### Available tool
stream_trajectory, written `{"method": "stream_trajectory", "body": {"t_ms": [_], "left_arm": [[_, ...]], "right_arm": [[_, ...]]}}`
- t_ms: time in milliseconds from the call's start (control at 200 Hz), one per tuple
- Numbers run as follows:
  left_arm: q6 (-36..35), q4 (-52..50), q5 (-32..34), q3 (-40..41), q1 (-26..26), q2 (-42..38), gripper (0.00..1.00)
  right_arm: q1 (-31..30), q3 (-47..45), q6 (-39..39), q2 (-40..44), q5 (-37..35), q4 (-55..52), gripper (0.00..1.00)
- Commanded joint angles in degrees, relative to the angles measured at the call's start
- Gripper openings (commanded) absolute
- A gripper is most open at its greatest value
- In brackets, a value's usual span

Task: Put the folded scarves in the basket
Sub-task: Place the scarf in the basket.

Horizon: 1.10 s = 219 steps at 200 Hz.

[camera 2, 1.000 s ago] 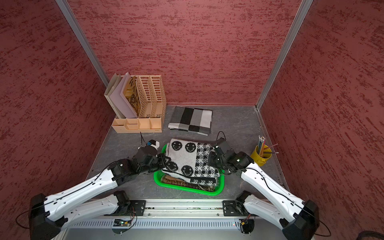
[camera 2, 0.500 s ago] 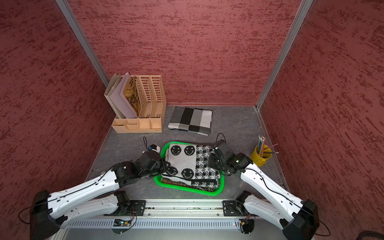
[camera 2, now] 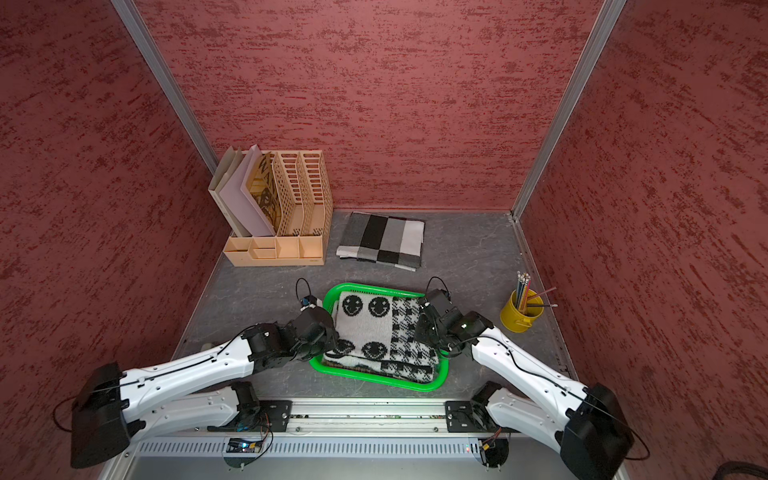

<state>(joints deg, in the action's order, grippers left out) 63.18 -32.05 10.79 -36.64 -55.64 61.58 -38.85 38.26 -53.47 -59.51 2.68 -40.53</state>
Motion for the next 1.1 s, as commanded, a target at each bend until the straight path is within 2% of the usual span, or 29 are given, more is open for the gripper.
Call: {"method": "stream_trajectory", "body": {"t_ms": [0,35,115,215,316,411,466,516,571,686,766,821,967,1092], "left_arm": [[-0.41,-2.52,4.22,0.18,-0.26,0.81,0.00],[-0.19,-3.17,4.88,0.02,-0.50,0.82,0.00],[0.10,-4.90,6.23,-0.68,-1.02,0.78,0.00],[0.31,-6.86,8.06,-1.82,-2.07,0.56,0.17],[0.97,-9.06,9.83,-2.89,-2.85,0.17,0.20],[1.37,-10.97,11.30,-3.88,-3.16,-0.94,0.21],[1.73,-12.88,12.65,-4.90,-3.49,-1.98,0.22],[1.81,-14.92,14.01,-6.05,-3.75,-2.99,0.31],[1.57,-16.94,15.18,-7.61,-3.92,-4.02,0.36],[0.34,-19.46,16.20,-10.79,-4.29,-4.91,0.47],[-0.87,-18.56,15.06,-12.17,-4.29,-4.27,0.46],[-1.74,-16.44,13.62,-12.59,-4.38,-3.47,0.42],[-4.66,-6.31,5.21,-11.81,-4.39,0.64,0.41],[-3.34,-1.89,0.35,-10.66,-4.57,5.95,0.35]], "right_arm": [[-0.51,-0.55,-1.55,0.00,-2.65,2.22,0.00],[-0.52,-0.48,-1.72,0.30,-2.89,1.77,0.05],[-0.69,-0.05,-1.74,1.41,-3.87,0.47,0.28],[-0.66,0.87,-1.63,3.08,-5.11,-1.86,0.46],[-0.71,2.71,-1.27,4.96,-6.80,-4.81,0.57],[-0.73,4.88,-0.89,7.09,-9.38,-8.66,0.61],[-0.70,6.03,-0.58,8.39,-11.03,-10.98,0.62],[-0.71,6.73,-0.25,9.38,-12.50,-12.85,0.62],[-0.70,7.23,0.02,10.29,-13.54,-14.52,0.61],[-0.77,6.89,0.86,10.93,-11.91,-13.97,0.41],[-1.26,5.88,0.93,9.87,-9.40,-11.36,0.30],[-2.36,5.43,0.71,8.82,-8.58,-9.35,0.25],[-5.49,5.70,-0.20,4.62,-8.91,-6.53,0.23],[-6.34,4.50,-0.90,2.34,-8.25,-3.42,0.22]]}}
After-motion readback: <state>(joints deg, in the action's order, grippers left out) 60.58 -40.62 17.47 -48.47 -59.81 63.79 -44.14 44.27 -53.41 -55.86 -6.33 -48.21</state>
